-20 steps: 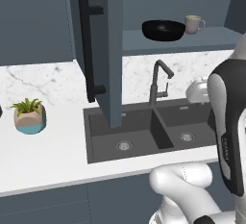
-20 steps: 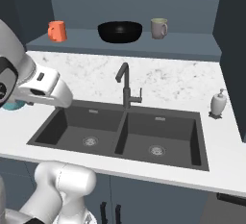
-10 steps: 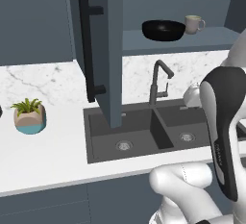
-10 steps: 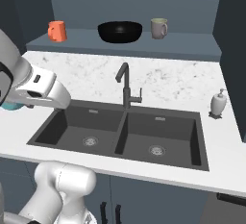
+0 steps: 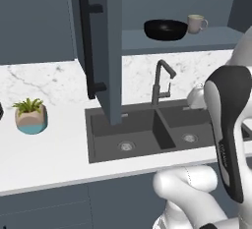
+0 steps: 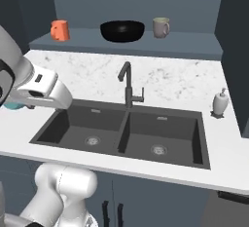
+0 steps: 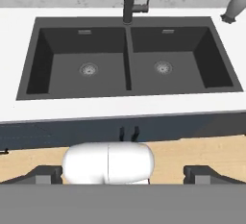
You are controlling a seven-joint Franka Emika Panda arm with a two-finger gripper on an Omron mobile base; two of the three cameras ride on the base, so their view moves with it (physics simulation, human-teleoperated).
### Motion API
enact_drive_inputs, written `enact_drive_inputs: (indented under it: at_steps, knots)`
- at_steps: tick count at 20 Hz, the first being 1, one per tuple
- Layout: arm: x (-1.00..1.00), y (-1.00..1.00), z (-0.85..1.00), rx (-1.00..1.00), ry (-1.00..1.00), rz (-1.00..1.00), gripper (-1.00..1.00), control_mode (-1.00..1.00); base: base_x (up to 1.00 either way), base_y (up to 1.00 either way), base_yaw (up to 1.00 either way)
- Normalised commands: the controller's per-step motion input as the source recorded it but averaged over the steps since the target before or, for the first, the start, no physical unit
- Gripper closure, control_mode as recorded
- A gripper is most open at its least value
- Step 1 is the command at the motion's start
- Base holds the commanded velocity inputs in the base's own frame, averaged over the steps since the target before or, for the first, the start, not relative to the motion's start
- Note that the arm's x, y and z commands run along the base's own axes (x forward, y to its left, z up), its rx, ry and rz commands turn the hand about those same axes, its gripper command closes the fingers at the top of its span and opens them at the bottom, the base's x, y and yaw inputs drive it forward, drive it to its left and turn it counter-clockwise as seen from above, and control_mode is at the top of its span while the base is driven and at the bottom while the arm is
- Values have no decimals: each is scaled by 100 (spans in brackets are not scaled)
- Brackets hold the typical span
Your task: Gather all objects into one cabinet and sort the glasses and bowls to opposite sides.
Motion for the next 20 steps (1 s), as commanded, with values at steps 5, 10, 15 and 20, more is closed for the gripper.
enact_drive_inputs:
  at_steps: [5, 10, 15, 20]
  knots:
    - [0, 0, 0, 0, 0, 0, -100, 100, -94, -30, 0]
    - [0, 0, 0, 0, 0, 0, -100, 100, -96, -25, 0]
    - [0, 0, 0, 0, 0, 0, -100, 100, -52, -8, 0]
    - [0, 0, 0, 0, 0, 0, -100, 100, -31, -1, 0]
